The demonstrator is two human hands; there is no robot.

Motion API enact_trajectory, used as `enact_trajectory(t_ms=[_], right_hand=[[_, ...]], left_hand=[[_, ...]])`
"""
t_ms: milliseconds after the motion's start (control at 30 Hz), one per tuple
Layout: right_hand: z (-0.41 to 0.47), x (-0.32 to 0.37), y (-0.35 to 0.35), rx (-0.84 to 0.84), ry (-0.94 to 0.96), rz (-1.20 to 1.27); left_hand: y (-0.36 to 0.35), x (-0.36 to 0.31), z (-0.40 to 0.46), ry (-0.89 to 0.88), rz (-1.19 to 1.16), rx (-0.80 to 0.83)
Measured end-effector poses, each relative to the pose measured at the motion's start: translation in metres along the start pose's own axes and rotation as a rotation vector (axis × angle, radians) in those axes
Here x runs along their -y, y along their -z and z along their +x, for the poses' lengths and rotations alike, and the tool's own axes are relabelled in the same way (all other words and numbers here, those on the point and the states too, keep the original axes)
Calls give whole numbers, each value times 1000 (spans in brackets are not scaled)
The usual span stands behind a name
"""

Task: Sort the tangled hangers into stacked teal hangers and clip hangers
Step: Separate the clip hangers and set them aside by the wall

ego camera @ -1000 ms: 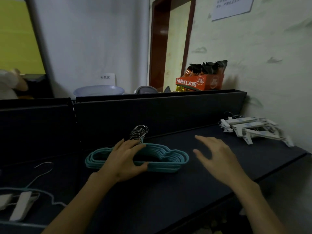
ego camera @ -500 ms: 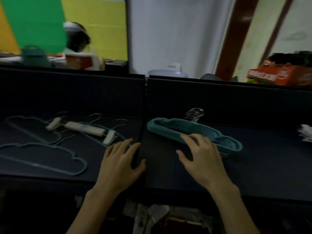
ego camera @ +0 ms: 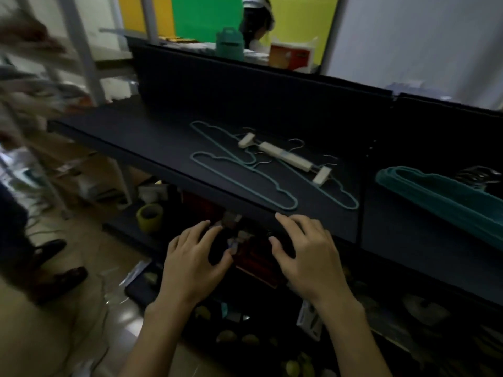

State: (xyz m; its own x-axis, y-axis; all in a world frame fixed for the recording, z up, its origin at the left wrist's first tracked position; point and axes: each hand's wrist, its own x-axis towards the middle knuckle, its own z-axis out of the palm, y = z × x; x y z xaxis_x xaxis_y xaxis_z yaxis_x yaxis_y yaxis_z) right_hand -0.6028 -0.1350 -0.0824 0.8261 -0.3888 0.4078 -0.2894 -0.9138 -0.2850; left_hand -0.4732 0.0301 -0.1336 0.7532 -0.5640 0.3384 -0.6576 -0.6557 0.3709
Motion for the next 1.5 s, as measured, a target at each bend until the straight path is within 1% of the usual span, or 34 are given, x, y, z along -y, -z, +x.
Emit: enact_trajectory(t_ms=[200,300,400,500,667,800,967,1100,1267,1500], right_hand=[[-4,64,-60,127,56,27],[1,92,-84,216,89,22],[18,110,-98,246,105,28],[38,129,-115,245,122,35],[76,170,-153,314,203,82],[131,197,-165,235,233,121],[195,210,-164,71,221,141],[229,192,-161,-15,153,91],[251,161,-149,-52,-47,-14],[243,138,-130,-105,-372,-215]], left_hand=[[20,89,-45,150,25,27],[30,121,-59,214,23,42],[42,148,-61,266,25,19],[53,173,-56,313,54,-14],[62,221,-29,323,95,-18],[76,252,18,310,140,-19],[91,270,101,198,166,-59],[89,268,170,48,130,-85],[75,258,242,-164,72,-39],[44,242,311,-472,-30,116]])
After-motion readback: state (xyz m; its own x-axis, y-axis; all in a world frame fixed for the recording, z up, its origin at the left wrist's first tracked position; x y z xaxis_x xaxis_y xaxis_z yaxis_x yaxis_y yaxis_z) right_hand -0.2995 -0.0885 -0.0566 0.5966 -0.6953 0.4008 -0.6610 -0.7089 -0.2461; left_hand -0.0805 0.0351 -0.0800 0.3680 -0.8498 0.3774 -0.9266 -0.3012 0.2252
